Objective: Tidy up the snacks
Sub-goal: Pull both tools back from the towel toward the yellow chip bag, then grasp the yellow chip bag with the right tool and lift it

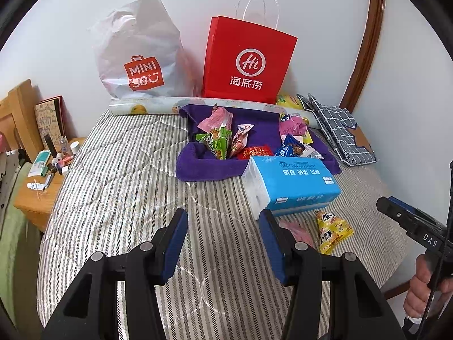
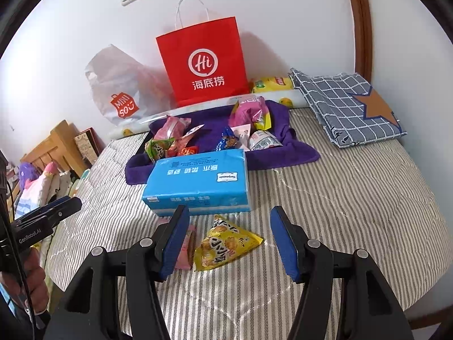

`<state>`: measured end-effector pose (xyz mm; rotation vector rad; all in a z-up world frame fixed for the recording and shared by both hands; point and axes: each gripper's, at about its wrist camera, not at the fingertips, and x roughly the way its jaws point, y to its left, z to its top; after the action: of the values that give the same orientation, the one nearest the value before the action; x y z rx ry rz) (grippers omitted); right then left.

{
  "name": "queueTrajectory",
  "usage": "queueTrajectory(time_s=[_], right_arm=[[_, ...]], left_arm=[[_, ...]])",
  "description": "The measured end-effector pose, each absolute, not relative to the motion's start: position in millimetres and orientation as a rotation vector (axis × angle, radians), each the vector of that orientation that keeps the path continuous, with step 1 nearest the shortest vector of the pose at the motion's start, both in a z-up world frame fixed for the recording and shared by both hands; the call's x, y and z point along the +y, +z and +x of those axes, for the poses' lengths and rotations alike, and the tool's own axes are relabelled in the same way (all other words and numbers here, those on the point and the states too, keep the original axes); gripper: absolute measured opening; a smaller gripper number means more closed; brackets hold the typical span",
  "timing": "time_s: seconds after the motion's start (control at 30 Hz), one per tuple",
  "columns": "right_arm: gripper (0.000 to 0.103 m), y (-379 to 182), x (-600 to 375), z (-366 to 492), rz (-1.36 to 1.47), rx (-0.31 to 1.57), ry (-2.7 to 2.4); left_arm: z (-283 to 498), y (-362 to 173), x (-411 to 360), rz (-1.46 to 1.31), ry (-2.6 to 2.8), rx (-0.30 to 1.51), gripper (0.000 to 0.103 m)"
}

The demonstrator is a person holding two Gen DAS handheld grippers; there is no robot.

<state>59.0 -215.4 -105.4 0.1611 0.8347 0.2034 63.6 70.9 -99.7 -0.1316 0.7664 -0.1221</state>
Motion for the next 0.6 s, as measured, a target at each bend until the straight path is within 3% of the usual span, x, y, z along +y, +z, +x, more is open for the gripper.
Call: queueTrajectory(time_s=[0.6], right_arm=[[0.062, -134, -192, 60, 0.156, 0.888, 0.253]], left_arm=[[58, -108, 73, -0.123, -0.125, 0.790, 0.052]])
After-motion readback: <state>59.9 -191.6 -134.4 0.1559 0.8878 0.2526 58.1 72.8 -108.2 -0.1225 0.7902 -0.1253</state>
